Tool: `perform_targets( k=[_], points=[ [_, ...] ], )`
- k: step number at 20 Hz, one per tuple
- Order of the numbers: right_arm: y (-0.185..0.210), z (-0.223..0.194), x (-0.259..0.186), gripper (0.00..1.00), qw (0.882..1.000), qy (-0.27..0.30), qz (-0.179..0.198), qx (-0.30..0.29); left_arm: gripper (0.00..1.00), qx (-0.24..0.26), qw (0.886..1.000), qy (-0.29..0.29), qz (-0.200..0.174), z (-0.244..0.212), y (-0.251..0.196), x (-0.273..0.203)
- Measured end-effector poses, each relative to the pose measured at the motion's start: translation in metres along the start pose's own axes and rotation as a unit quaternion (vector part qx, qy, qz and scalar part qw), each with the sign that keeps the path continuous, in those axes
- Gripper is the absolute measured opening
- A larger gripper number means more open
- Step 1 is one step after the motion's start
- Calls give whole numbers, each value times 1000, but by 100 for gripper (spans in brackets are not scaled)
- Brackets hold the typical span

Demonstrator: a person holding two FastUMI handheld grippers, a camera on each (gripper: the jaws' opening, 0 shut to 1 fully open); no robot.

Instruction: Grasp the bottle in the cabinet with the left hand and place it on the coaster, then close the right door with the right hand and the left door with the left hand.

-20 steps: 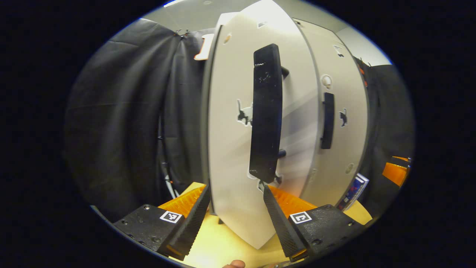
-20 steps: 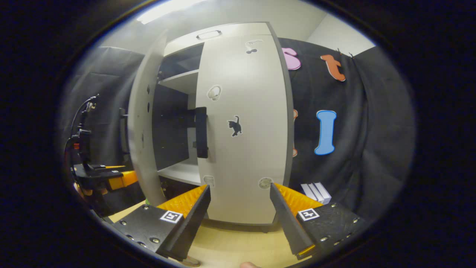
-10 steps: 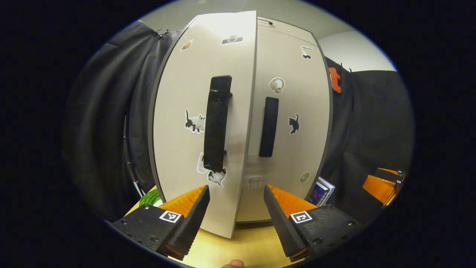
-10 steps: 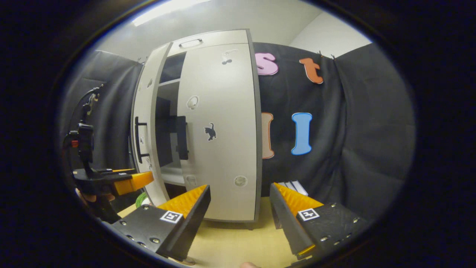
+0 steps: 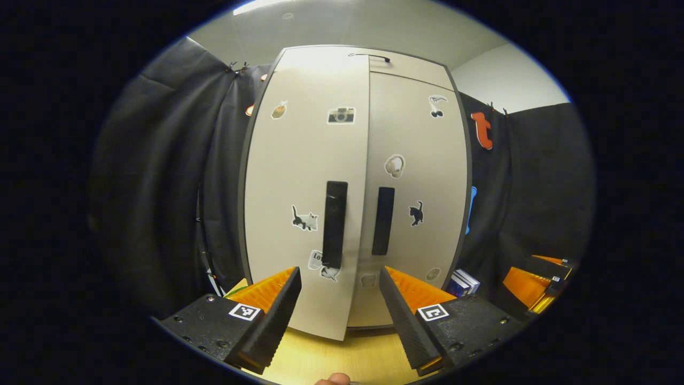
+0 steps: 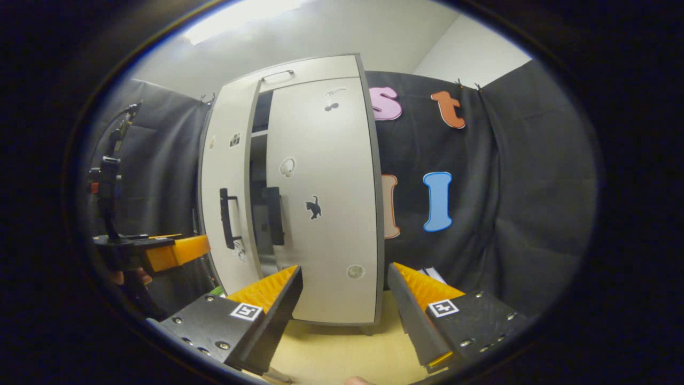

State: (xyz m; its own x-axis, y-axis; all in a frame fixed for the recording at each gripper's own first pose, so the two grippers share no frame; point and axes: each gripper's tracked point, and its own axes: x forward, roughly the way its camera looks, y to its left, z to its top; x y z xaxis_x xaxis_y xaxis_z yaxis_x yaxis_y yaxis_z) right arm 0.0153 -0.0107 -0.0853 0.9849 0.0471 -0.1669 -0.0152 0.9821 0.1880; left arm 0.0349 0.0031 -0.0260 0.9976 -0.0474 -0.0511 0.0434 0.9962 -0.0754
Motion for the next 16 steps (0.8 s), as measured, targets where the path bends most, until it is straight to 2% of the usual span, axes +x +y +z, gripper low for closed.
perform_targets(
  k=[1,2,5,6,7,9,11,16],
  points=[
    [1,4,-1,97,1000,-5,-1,-2,92,-6,1000,-4,5,6,3,-3],
    [1,8,-3,97,1000,-9,0,-4,93,-12,1000,-7,9,10,6,-4],
    [4,17,-6,96,1000,-18,4,1,93,-24,999,-13,19,15,13,-12],
    [5,21,-8,93,1000,-22,5,4,93,-26,999,-14,22,15,14,-14],
    [5,23,-9,97,1000,-25,5,5,93,-25,999,-16,26,16,16,-16],
    [5,24,-9,93,1000,-27,4,5,93,-23,999,-16,30,16,20,-18],
    [5,23,-9,97,1000,-26,4,4,93,-19,999,-16,32,16,21,-20],
    [7,22,-10,97,1000,-26,6,2,93,-12,999,-20,36,19,23,-20]
  ],
)
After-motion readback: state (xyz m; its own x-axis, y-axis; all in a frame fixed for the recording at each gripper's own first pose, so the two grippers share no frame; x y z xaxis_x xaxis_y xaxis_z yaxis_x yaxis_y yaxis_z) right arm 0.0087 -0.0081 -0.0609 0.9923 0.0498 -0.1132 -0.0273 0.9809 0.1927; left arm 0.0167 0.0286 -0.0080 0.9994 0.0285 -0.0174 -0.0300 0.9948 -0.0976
